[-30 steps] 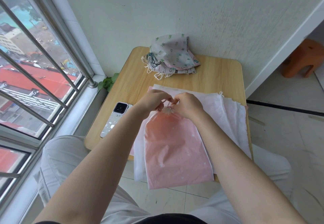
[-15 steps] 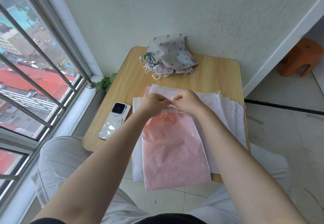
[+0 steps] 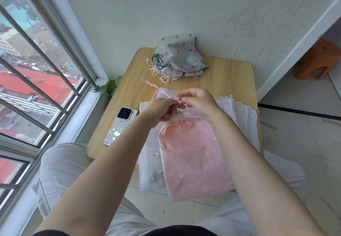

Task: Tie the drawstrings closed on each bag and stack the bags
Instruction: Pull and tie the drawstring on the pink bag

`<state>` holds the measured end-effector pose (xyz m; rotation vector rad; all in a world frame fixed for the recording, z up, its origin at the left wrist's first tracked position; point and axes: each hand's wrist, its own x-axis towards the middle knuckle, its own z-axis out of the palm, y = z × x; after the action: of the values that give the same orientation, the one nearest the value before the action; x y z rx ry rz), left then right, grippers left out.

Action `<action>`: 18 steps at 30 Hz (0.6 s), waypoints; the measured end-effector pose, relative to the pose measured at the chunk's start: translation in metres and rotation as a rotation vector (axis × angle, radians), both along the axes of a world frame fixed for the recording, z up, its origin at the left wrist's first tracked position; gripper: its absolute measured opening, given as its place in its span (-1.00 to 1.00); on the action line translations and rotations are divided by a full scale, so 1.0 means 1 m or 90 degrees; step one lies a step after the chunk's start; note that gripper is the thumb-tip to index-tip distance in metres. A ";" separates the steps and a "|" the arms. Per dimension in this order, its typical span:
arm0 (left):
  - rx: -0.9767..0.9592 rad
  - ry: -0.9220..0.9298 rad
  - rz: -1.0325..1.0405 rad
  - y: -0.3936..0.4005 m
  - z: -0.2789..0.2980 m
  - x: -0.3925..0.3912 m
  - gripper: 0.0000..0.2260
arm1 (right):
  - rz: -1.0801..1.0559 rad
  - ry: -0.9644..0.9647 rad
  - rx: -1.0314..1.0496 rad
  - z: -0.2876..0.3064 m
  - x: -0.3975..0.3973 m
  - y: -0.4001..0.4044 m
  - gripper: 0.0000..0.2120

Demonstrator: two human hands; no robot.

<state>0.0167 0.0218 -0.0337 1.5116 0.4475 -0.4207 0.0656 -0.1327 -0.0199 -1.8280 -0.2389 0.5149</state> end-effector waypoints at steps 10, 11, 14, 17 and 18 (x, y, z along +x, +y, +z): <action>-0.032 0.039 0.013 0.005 0.003 -0.003 -0.80 | 0.004 -0.039 -0.072 -0.008 -0.005 0.002 -0.89; 0.003 0.016 0.004 0.004 0.003 -0.004 -0.81 | -0.008 -0.018 -0.068 -0.008 -0.005 0.001 -0.89; 0.120 -0.038 0.021 0.003 0.000 -0.006 -0.85 | -0.034 0.072 -0.019 -0.010 -0.007 -0.004 -0.87; 0.159 -0.069 0.060 0.002 -0.005 -0.004 -0.88 | -0.023 0.142 0.010 -0.010 -0.008 -0.008 -0.86; 0.156 -0.080 0.063 0.001 -0.005 -0.004 -0.90 | -0.023 0.170 0.016 -0.010 -0.007 -0.009 -0.87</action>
<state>0.0124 0.0224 -0.0388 1.7332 0.4850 -0.1959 0.0583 -0.1420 -0.0297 -1.7149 -0.0312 0.7193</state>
